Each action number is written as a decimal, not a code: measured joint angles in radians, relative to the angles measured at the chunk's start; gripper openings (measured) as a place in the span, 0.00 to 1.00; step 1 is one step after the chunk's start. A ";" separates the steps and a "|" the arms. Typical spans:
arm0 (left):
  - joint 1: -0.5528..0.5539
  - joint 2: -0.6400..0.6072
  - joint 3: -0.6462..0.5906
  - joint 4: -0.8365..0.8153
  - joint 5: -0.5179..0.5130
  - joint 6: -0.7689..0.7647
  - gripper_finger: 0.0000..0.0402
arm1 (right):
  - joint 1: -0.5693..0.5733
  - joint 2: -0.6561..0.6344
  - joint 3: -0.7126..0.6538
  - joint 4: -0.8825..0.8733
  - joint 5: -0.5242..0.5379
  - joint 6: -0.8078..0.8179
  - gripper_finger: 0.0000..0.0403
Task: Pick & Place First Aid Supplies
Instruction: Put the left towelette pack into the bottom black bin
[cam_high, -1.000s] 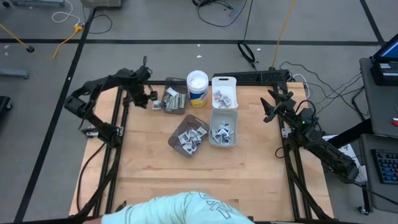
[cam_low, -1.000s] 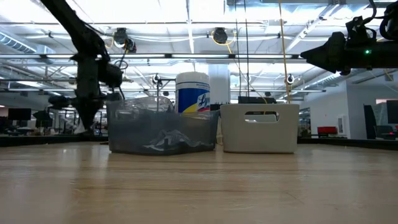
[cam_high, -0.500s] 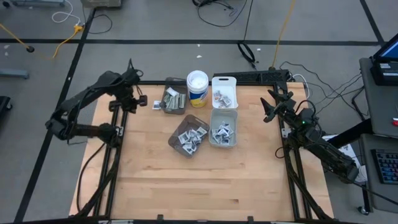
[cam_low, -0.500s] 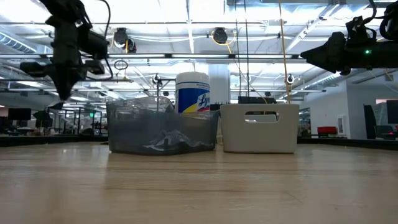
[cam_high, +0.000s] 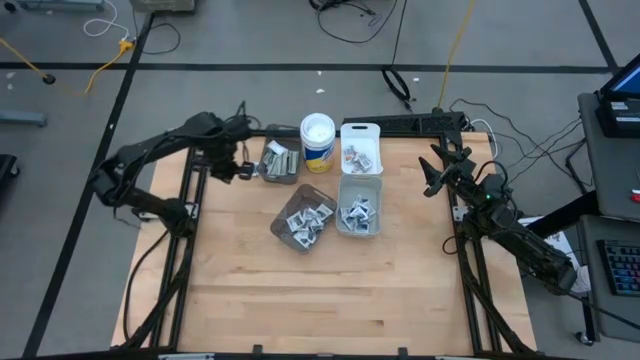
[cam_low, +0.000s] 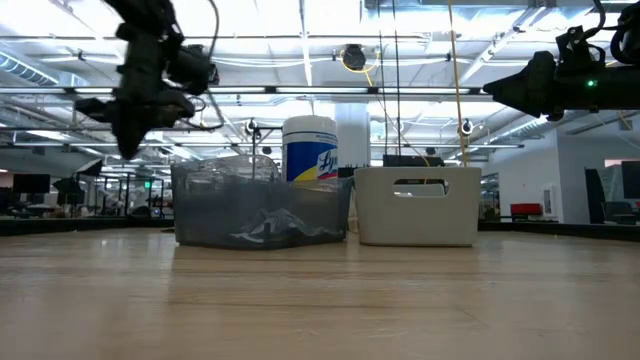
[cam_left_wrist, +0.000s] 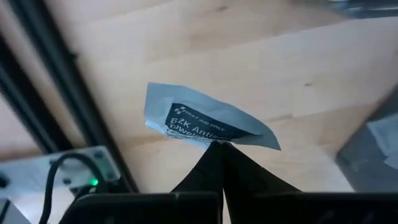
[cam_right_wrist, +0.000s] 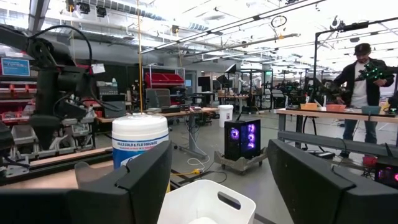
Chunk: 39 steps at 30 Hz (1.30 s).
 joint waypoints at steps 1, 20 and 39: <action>-0.018 0.020 0.023 0.001 -0.002 0.004 0.00 | 0.000 0.000 0.000 0.000 0.000 0.000 0.65; -0.383 0.360 0.516 -0.039 0.034 0.035 0.00 | 0.000 0.000 0.000 0.000 0.000 0.000 0.65; -0.554 0.610 0.772 -0.043 -0.004 0.048 0.00 | 0.000 0.000 0.000 0.000 0.000 0.000 0.65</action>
